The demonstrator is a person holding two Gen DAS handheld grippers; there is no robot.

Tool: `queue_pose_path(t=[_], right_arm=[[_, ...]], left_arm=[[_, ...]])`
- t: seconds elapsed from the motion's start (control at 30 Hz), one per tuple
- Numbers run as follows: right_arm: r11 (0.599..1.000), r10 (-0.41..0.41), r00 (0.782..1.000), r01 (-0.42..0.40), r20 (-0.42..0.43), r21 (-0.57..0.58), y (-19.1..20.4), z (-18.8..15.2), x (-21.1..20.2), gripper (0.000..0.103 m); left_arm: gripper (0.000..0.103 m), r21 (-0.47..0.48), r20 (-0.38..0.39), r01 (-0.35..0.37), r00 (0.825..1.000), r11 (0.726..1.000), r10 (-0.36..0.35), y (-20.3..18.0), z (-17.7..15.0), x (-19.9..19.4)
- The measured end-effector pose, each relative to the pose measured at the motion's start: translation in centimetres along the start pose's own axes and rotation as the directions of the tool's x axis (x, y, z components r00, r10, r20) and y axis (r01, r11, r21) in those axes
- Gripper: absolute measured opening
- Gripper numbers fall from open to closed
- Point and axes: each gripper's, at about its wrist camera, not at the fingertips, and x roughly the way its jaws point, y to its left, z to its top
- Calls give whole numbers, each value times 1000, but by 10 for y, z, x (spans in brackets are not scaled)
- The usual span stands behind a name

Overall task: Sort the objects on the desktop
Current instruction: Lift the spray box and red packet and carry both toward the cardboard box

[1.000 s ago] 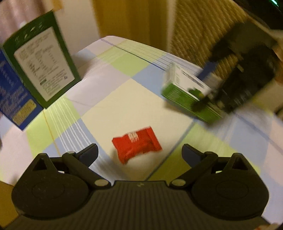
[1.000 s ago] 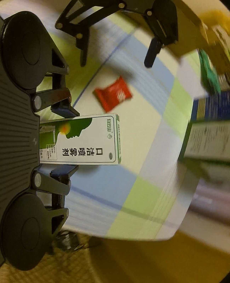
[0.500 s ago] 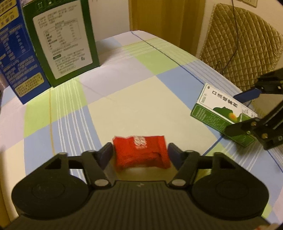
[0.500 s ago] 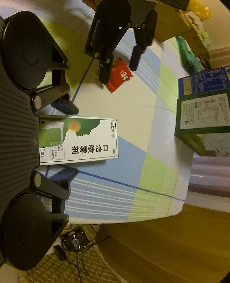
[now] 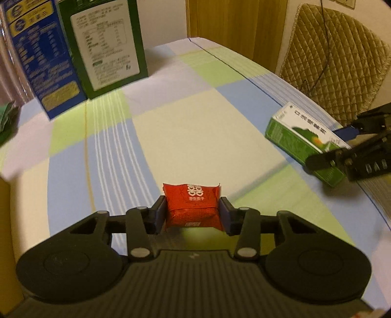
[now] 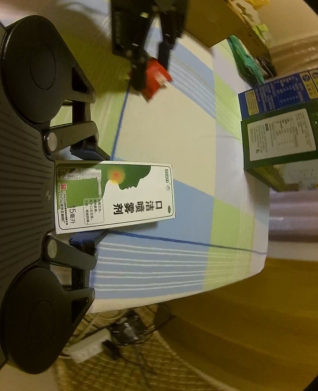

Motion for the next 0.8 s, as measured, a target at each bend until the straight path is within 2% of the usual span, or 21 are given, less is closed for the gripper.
queue_pose_path(t=[0.17,0.33,0.47,0.57,0.8], right_arm=[[998,-13,1000,14,-18,66,24,-23,-23,53],[992,8,1000,-6,-16,128,64,-56,-55,53],[983,4,1000,-6,10,185,97,-84,-77,53],[978,0,999,-7,36,208,120,-107,-85,53],[990,-50,994,36,94,136,157,-149,-85,53]], left_arm=[[40,18,20,20,1000,1000,-21,-13,-54,-43],[40,-44,44,12,999,999,-10,-16,-115,-93],[40,-90,57,-25,998,996,31,-20,-153,-122],[40,-102,79,-45,995,994,54,-26,-168,-134],[40,-139,97,-57,993,989,71,-29,-186,-136]])
